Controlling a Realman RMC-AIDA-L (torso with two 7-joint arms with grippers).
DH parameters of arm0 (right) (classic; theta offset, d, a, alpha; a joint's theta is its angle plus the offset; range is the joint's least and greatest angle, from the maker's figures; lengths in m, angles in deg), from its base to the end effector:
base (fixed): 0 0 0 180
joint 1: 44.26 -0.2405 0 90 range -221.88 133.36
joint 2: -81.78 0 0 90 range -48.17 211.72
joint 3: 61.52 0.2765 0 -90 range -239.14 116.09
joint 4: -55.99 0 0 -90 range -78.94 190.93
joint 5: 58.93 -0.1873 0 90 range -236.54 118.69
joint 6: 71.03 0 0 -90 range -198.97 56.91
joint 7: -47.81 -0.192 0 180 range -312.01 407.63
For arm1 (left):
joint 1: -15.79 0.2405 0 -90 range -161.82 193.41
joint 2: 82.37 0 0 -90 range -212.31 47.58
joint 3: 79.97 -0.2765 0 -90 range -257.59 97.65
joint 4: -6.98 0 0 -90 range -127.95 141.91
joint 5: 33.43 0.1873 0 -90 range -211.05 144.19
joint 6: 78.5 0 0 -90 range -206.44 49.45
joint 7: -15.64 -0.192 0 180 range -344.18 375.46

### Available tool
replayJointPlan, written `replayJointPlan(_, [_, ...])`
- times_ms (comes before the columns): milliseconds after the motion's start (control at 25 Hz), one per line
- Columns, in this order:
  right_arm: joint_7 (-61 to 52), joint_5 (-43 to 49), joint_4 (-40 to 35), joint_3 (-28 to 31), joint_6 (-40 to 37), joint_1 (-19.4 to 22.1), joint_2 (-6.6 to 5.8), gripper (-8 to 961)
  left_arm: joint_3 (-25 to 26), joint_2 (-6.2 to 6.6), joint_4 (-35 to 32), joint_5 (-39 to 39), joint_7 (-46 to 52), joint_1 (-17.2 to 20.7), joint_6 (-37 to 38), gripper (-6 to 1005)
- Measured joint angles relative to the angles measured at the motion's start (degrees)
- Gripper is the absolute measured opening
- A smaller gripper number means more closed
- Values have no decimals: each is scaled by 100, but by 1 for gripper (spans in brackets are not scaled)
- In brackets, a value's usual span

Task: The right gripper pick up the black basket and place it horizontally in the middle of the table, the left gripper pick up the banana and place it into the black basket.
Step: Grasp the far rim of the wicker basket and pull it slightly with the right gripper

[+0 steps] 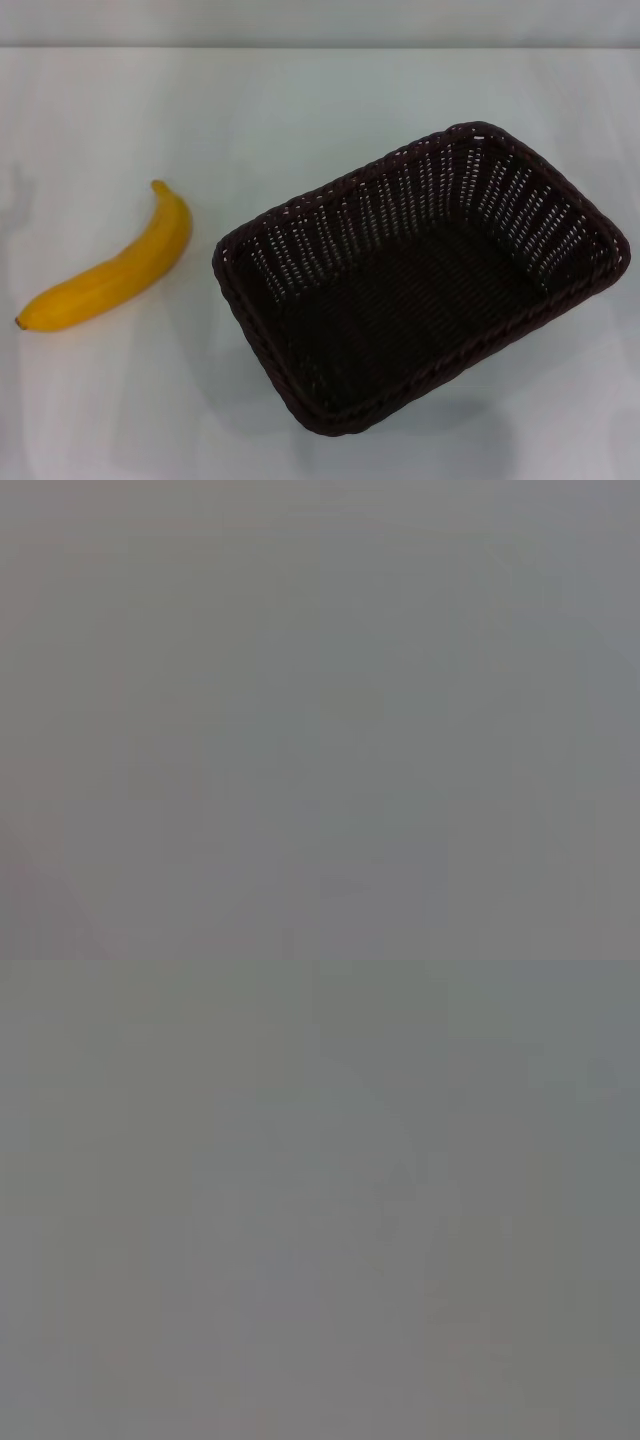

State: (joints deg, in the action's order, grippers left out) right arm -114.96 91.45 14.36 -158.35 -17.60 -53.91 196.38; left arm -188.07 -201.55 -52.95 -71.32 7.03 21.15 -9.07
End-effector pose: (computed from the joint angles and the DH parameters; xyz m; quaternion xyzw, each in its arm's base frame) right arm 0.3350 0.3689 0.1049 -0.5926 0.1240 0.2113 0.7673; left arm -0.2807 0.2865 0.1158 -0.4655 -0.1525 -0.4242 0.7617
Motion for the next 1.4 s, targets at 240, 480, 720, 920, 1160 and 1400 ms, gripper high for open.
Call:
replayJointPlan(240, [0,0,-3,6,0,6,0,867,5,0,-1,0,1,-2,-45,889])
replayJointPlan(480, [0,0,1,3,-35,1,0,867,9,0,-1,1,0,-17,-71,889])
replayJointPlan(720, [0,0,6,14,-70,6,0,866,12,0,-10,0,0,-33,-132,889])
replayJointPlan(920, [0,0,6,31,-71,13,0,866,17,0,-4,-31,0,-88,-141,889])
replayJointPlan(1160, [0,-60,3,41,-71,3,-2,865,20,0,1,-35,0,-96,-144,889])
replayJointPlan(1400, [0,-70,-17,44,-99,-15,-11,864,18,0,11,-120,0,-128,-149,889])
